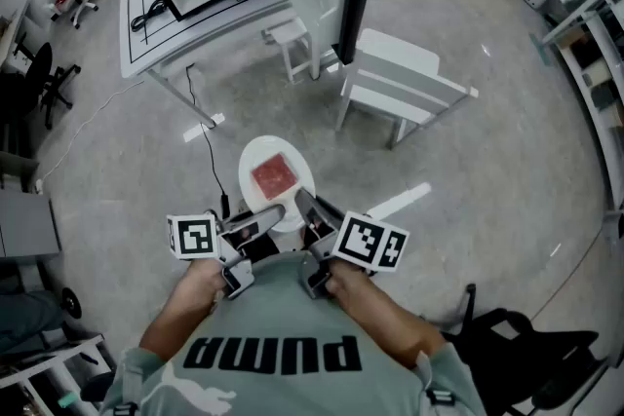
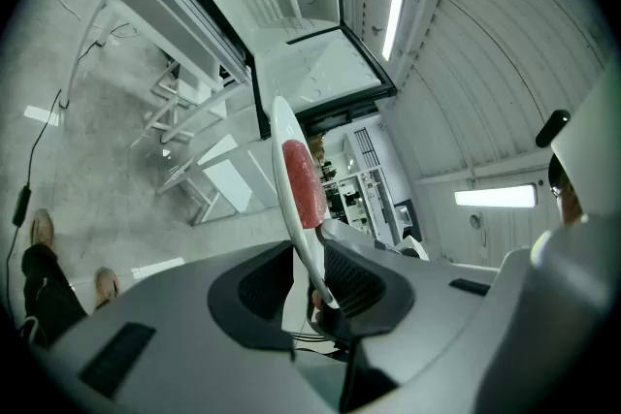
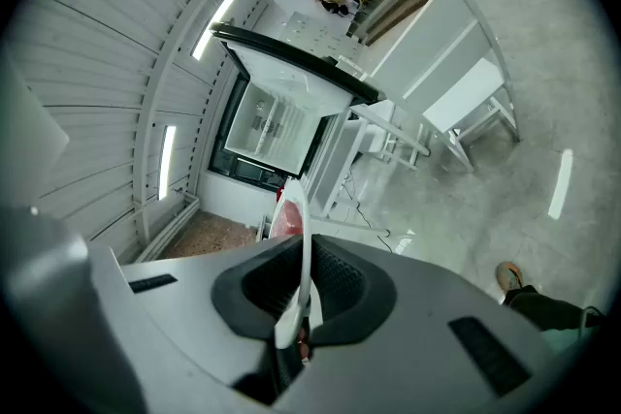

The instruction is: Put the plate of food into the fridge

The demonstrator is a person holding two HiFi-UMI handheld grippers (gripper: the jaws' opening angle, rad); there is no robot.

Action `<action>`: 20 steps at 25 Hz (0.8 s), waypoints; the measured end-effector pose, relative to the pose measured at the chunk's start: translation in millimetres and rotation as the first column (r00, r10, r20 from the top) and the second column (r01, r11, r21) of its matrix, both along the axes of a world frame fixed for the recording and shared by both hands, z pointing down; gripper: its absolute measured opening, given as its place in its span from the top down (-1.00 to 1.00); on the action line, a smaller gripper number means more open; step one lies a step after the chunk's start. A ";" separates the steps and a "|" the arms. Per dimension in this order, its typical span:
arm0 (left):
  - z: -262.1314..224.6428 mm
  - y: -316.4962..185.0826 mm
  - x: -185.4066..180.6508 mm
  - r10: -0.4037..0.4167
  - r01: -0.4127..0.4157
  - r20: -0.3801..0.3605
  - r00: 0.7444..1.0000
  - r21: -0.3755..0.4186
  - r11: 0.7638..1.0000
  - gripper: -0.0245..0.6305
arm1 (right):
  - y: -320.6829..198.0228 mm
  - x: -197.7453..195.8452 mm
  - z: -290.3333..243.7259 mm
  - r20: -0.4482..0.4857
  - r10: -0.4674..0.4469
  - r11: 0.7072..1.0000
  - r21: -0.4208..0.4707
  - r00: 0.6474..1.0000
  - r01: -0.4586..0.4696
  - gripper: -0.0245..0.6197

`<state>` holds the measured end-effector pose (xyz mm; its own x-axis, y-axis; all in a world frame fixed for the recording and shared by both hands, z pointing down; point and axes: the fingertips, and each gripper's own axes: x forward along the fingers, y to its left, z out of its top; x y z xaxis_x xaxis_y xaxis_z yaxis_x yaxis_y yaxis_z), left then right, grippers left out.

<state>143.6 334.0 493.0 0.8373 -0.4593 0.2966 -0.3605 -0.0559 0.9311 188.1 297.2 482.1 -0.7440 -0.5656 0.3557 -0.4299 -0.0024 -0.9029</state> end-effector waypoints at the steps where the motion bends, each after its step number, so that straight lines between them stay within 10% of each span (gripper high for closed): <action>1: -0.2 -1.5 -0.9 0.001 -0.001 0.001 1.000 0.005 1.000 0.62 | -1.1 -0.9 0.1 0.000 0.001 1.000 0.000 1.000 -0.001 0.84; 14: -0.8 -8.5 -5.9 -0.021 0.020 -0.022 1.000 -0.006 1.000 0.63 | -8.7 -10.5 0.5 -0.018 -0.014 0.999 0.029 1.000 0.014 0.84; 20: -8.7 -16.9 -9.4 -0.094 0.087 -0.148 0.985 -0.054 0.995 0.73 | -12.1 -19.7 2.6 -0.004 -0.030 0.999 0.026 1.000 0.030 0.84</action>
<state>134.2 317.1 484.3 0.8296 -0.5236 0.1940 -0.2181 0.0161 0.9758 168.4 285.1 484.7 -0.7595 -0.5520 0.3442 -0.4330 0.0340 -0.9008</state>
